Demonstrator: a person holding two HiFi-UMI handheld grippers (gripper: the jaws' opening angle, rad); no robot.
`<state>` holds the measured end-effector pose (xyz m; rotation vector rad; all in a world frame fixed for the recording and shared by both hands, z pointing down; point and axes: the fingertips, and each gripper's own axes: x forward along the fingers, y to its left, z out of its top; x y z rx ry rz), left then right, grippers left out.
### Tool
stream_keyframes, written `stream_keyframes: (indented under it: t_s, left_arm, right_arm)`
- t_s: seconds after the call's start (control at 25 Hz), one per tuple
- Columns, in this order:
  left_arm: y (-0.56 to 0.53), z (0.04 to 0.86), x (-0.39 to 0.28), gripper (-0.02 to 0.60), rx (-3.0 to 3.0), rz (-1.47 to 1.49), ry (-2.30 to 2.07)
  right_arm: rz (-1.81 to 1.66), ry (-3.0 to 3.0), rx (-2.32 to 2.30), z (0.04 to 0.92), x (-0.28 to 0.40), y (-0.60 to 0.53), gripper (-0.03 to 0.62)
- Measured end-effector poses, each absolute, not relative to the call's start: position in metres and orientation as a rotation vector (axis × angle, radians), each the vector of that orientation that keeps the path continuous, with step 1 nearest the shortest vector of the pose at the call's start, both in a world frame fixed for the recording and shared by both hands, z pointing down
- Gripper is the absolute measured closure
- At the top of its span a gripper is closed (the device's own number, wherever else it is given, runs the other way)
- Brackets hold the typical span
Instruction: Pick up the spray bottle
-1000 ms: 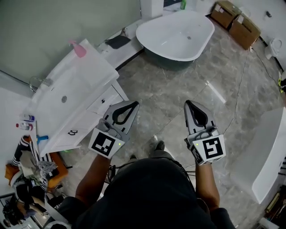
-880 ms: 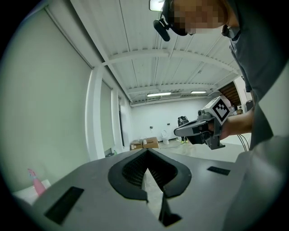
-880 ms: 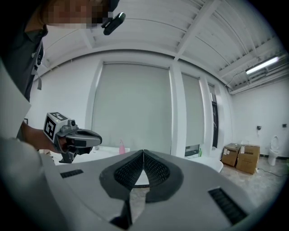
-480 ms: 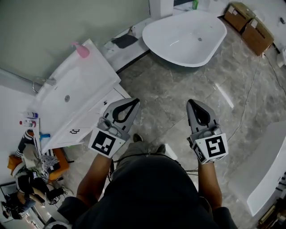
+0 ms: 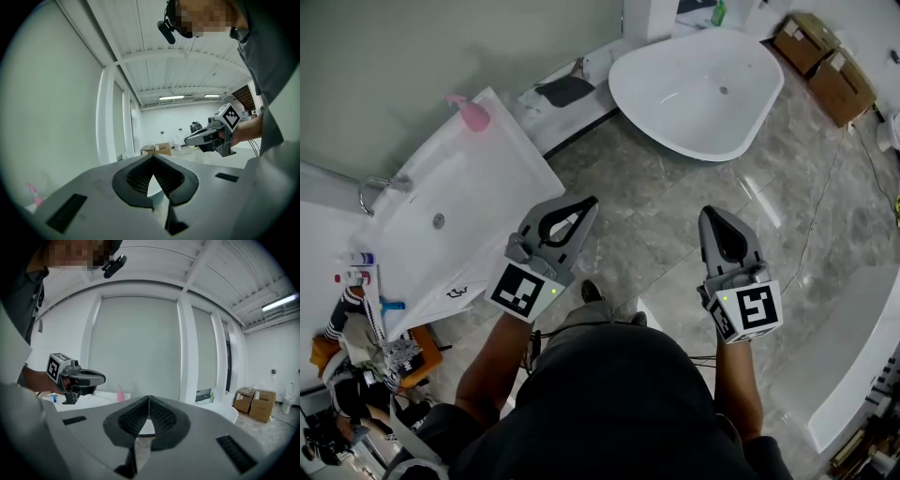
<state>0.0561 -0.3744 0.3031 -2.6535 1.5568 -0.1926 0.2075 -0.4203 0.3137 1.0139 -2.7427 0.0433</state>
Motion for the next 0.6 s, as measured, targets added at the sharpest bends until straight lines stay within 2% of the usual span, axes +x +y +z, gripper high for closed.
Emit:
stream_keyframes:
  t_s: [0.4, 0.6]
  left_arm:
    - [-0.413, 0.298, -0.028, 0.578, -2.572, -0.123, 1.692]
    - [-0.434, 0.309, -0.044, 0.578, -2.490, -0.199, 1.828]
  right_arm:
    - [-0.035, -2.758, 0.890, 0.305, 0.130, -0.465, 0.586]
    - [-0.024, -2.808, 0.770, 0.312, 0.115, -0.505, 0.586]
